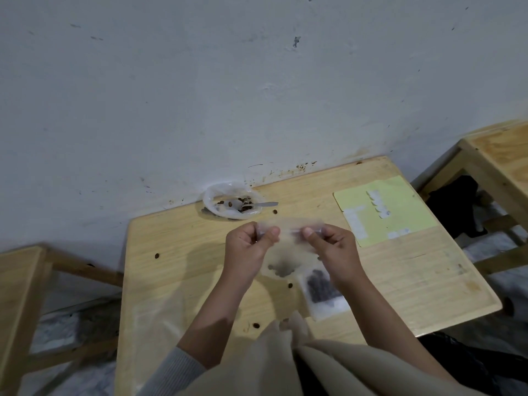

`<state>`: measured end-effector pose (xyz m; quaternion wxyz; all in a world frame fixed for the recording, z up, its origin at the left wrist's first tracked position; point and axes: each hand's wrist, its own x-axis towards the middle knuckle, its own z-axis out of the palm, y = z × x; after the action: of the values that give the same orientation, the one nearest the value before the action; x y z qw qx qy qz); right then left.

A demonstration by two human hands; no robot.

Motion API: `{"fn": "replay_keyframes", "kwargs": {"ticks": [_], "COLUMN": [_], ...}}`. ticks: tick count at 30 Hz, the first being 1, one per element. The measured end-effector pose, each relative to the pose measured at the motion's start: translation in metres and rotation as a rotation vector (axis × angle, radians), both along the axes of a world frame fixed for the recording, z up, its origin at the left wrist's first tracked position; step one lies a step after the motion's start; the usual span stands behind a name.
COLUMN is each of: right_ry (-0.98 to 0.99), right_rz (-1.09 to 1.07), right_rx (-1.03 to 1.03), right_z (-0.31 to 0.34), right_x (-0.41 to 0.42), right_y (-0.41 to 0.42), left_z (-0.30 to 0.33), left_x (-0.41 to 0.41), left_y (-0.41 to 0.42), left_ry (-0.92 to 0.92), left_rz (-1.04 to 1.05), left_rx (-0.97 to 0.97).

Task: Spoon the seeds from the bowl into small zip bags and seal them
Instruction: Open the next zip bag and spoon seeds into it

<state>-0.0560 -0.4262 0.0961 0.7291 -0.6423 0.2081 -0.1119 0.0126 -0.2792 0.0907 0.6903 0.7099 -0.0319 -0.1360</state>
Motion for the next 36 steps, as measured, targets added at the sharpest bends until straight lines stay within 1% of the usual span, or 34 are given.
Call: {"fn": "replay_keyframes", "kwargs": {"ticks": [3, 6, 8, 10, 12, 15, 17, 20, 22, 27, 30, 33, 36], "right_ry": [0.048, 0.050, 0.079, 0.125, 0.179, 0.319, 0.360, 0.419, 0.477, 0.560, 0.546, 0.496, 0.517], "right_rz": [0.018, -0.071, -0.097, -0.080, -0.035, 0.090, 0.138, 0.121, 0.139, 0.257, 0.251, 0.196, 0.201], "right_rx": [0.043, -0.001, 0.014, 0.076, 0.086, -0.091, -0.219, -0.395, -0.523, -0.784, -0.929, -1.033, -1.093], "right_z": [-0.006, -0.014, -0.015, -0.016, -0.020, -0.036, -0.048, -0.067, -0.080, -0.104, -0.108, -0.115, -0.112], "right_x": [0.001, 0.004, 0.005, 0.005, 0.003, -0.003, -0.007, -0.009, -0.009, -0.019, -0.024, -0.029, -0.029], "right_y": [-0.008, -0.018, -0.023, -0.027, -0.033, -0.045, -0.049, -0.049, -0.050, -0.050, -0.046, -0.041, -0.038], "left_z": [-0.002, -0.005, -0.008, -0.011, -0.014, -0.026, -0.040, -0.063, -0.074, -0.100, -0.108, -0.110, -0.108], "left_x": [0.001, -0.004, -0.005, -0.004, -0.002, -0.001, -0.002, -0.005, -0.010, -0.022, -0.028, -0.032, -0.031], "left_y": [-0.003, -0.009, -0.013, -0.018, -0.024, -0.032, -0.038, -0.047, -0.051, -0.050, -0.047, -0.047, -0.046], "left_ry": [0.039, 0.138, 0.183, 0.207, 0.249, 0.356, 0.394, 0.326, 0.268, -0.032, -0.113, -0.153, -0.153], "left_rz": [-0.002, -0.058, -0.081, -0.070, -0.026, 0.055, 0.080, 0.038, -0.040, -0.293, -0.382, -0.433, -0.462], "left_rx": [0.009, 0.012, 0.014, 0.026, 0.025, 0.023, 0.083, 0.299, 0.372, 0.720, 0.874, 0.997, 1.017]}}
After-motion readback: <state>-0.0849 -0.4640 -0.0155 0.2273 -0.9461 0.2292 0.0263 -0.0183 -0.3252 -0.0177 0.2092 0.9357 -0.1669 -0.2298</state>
